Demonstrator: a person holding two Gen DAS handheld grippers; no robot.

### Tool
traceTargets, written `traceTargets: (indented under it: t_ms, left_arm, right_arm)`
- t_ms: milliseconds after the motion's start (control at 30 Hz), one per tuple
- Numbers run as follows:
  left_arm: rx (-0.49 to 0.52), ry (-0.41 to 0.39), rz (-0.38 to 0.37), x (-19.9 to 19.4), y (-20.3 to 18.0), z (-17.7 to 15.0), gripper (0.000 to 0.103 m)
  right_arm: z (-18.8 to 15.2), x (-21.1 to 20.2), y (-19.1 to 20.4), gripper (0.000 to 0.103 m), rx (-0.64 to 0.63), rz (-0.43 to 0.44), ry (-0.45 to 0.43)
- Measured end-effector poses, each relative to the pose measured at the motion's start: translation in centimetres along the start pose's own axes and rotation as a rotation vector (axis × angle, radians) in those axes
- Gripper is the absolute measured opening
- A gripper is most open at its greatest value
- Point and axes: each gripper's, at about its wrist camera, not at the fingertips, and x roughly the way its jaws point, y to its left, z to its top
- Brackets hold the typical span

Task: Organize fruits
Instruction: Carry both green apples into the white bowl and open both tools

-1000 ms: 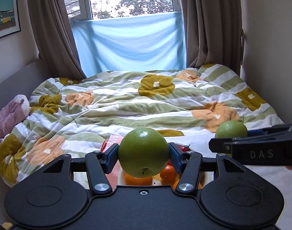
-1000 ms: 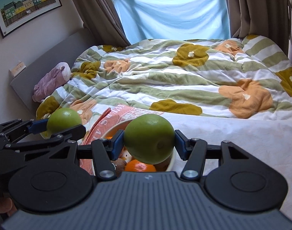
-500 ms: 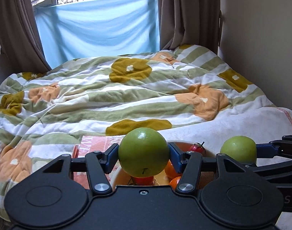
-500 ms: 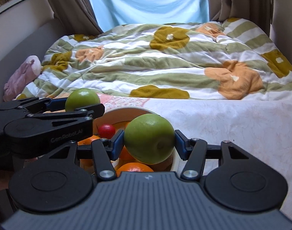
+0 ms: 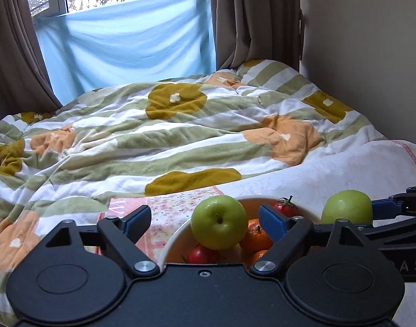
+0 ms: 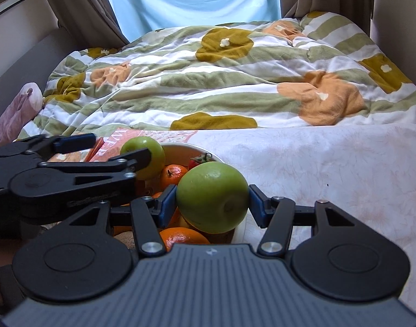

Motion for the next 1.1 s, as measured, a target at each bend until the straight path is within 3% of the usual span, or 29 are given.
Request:
traceTargets:
  t_ms: [667,733,767,1100]
  left_arm:
    - [-0.126,-0.049,0.093,-5.3,5.2,-2.2,0.095]
    - [-0.140,-0.065,0.095,-6.0,5.5,-2.2,0.095]
    - [-0.147,-0.071,0.097,-6.3,5.6,-2.2,0.096]
    - [-0.179,-0.095,0.146,-9.4,5.1,-2.4,0.096]
  right_arm:
    - [-1.0,0.6,4.3,0.072,-0.061,0.089,-0.004]
    - [-1.0,0.1,4.6,0.085,-0.077,0.105,-0.024]
    - [-1.0,-0.1,4.7,0.101,-0.084,0.103,-0.028]
    - [-2.3,-3.5,4.2,0.103,-0.107,0.106,-0.111]
